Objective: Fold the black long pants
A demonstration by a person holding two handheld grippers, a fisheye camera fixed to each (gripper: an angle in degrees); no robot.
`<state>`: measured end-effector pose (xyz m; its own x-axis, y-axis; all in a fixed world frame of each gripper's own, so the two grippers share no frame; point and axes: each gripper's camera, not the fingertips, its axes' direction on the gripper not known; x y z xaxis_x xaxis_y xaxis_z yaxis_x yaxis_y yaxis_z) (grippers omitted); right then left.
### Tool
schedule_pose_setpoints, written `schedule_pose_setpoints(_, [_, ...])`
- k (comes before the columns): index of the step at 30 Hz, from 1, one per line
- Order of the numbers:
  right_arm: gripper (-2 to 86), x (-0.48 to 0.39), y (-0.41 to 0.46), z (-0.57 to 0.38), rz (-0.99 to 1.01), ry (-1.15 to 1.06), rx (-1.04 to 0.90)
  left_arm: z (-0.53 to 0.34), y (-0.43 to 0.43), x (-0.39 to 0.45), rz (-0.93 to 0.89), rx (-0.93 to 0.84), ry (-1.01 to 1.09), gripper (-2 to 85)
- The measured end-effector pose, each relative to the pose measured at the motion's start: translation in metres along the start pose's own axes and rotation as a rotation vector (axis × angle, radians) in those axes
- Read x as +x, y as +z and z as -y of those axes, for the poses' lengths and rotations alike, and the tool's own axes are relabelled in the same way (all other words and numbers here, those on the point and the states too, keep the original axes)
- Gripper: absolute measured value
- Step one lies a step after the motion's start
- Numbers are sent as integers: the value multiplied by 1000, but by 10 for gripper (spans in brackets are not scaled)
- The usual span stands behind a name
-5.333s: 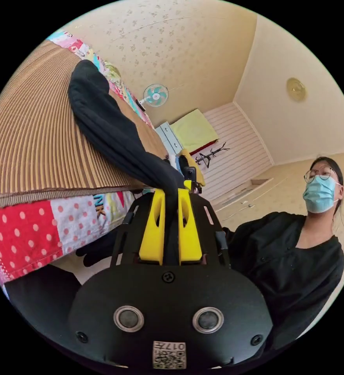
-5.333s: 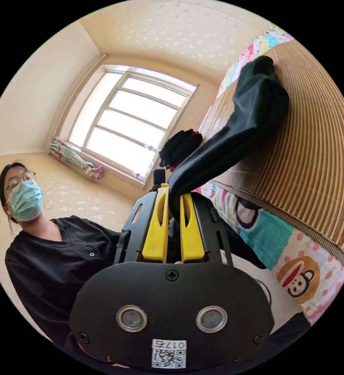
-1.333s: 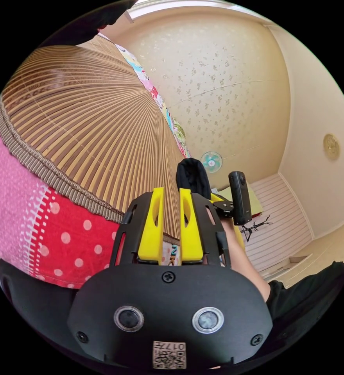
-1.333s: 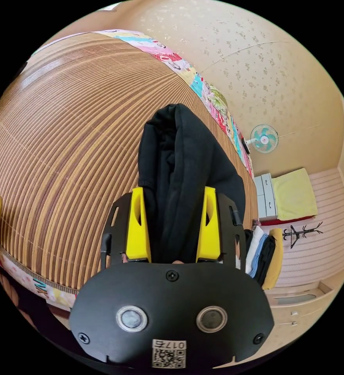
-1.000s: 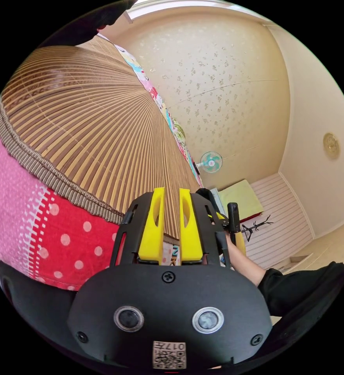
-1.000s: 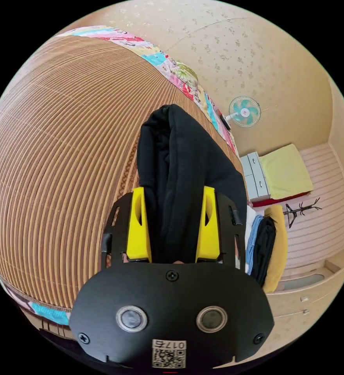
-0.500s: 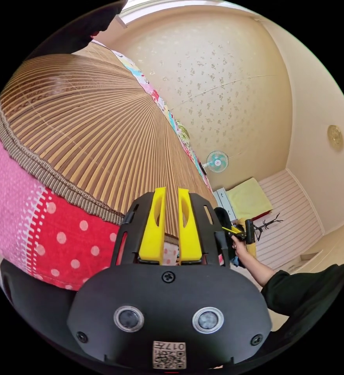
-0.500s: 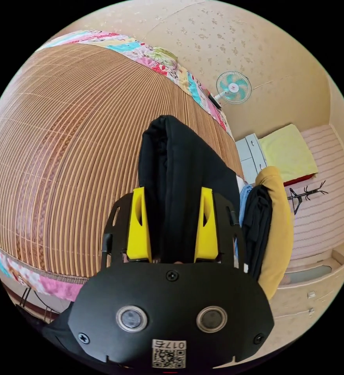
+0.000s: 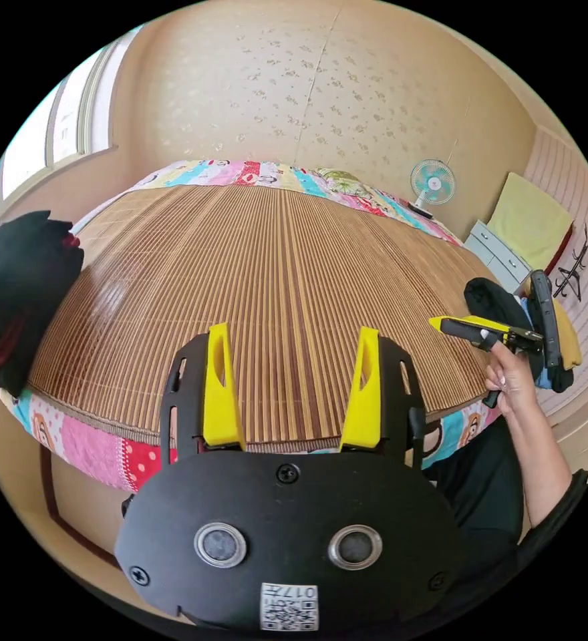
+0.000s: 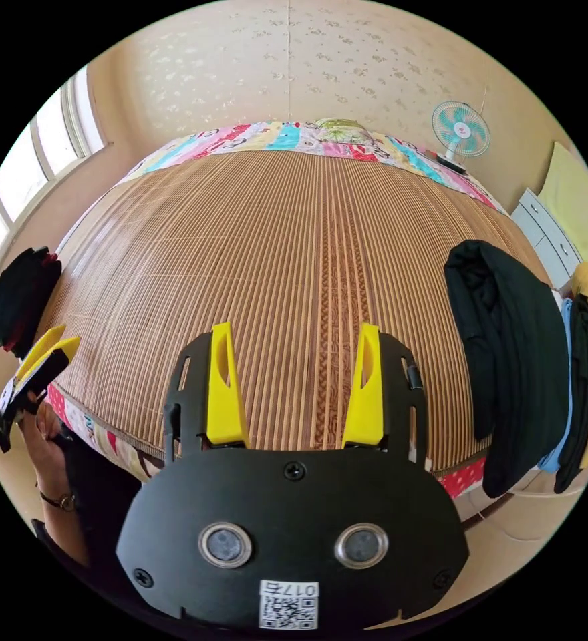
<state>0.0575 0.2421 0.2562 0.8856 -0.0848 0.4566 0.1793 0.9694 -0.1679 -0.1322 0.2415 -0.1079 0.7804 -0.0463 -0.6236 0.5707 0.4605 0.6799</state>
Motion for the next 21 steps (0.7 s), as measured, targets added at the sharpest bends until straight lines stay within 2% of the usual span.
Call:
schedule_pose_setpoints(4, [258,-3,18,30,-29,0,-105,34,58,18,70,-160,-40,327])
schedule_pose_setpoints(7, [262,5,14,40,0,63,-80,44,88,33,175,-252,-52,341])
schedule_pose_setpoints(21, [261,16,-27,63,-5,92,-45,31,100,59,199,-239,-56,351])
